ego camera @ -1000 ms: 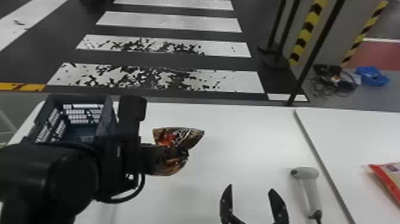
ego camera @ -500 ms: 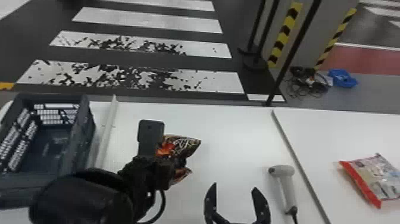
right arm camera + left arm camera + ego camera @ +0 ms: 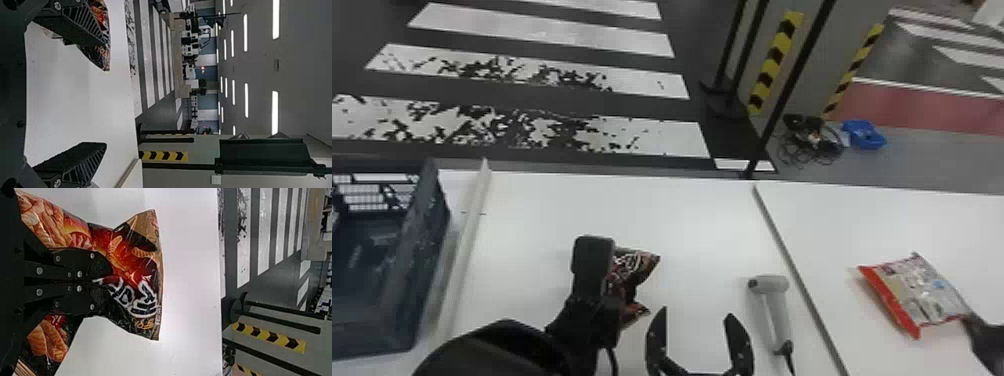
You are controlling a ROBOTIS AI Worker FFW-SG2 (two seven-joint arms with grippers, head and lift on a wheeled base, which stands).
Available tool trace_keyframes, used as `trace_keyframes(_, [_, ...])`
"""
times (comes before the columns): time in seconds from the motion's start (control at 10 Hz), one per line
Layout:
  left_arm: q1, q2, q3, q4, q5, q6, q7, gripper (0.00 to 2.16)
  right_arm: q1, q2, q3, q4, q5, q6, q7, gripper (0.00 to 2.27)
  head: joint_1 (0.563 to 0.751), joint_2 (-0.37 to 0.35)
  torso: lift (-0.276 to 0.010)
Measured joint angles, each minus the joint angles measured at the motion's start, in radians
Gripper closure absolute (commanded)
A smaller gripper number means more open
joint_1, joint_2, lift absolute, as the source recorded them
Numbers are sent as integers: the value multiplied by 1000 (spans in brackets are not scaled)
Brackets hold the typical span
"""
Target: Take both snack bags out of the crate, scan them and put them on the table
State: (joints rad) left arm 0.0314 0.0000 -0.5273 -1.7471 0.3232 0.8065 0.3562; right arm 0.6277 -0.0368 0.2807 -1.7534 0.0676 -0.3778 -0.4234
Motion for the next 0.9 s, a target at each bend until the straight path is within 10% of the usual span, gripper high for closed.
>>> trace_keyframes(0.1, [1,0,-11,6,7,-14,8,-2,-1,0,0,2,-1,0,0,83,695,-282,-92])
trace_keyframes(0.5, [27,4,-3,-59,11,-46,43,12,-3,0,0,6,-9,0,0,83,695,-276,-92])
trace_keyframes(0.9, [86,78,77,-273,-10,-42,39,6,-8,0,2,10,-9,3,2,83,695,-205,-92])
